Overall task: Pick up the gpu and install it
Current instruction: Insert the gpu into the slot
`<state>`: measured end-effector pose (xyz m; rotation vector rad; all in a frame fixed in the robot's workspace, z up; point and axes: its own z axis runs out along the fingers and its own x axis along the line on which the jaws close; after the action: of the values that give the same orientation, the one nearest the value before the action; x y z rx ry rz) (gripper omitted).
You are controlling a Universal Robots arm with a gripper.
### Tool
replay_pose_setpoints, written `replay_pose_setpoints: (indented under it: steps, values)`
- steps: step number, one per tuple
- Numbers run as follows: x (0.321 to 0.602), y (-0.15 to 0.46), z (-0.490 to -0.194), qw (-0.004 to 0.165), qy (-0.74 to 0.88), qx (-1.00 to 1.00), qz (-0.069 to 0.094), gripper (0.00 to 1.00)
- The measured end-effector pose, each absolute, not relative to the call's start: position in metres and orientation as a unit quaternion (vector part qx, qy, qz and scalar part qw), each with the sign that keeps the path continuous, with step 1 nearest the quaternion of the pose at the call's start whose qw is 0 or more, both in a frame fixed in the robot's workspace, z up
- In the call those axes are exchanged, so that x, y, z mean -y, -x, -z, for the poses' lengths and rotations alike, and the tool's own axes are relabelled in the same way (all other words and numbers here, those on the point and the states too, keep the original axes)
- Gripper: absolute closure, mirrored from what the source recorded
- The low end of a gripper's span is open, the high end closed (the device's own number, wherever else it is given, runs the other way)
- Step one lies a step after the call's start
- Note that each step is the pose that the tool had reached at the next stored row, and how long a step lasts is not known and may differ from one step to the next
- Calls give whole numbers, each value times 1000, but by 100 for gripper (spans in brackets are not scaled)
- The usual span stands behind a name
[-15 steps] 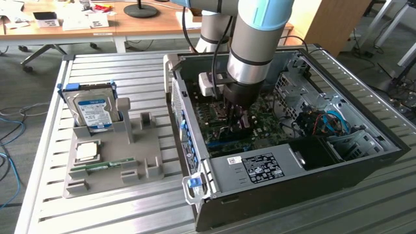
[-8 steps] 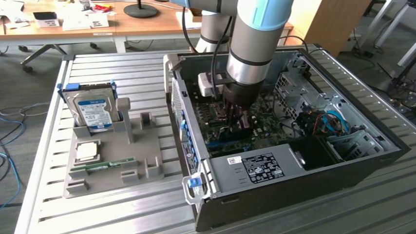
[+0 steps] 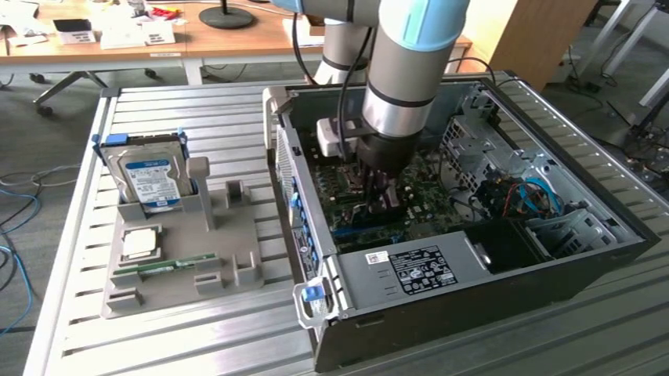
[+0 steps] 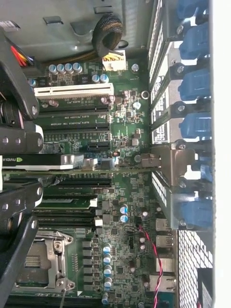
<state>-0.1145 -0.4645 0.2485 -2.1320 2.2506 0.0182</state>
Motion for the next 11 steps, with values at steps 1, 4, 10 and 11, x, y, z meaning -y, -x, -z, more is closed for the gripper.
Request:
replay_pose_setpoints:
  steps: [1, 4, 10, 11]
  values:
    - [464, 115, -248, 21, 688, -726, -6, 73]
    - [465, 115, -248, 21, 688, -726, -6, 73]
    - [465, 115, -246, 21, 688, -726, -6, 73]
    - [465, 115, -246, 21, 688, -726, -6, 73]
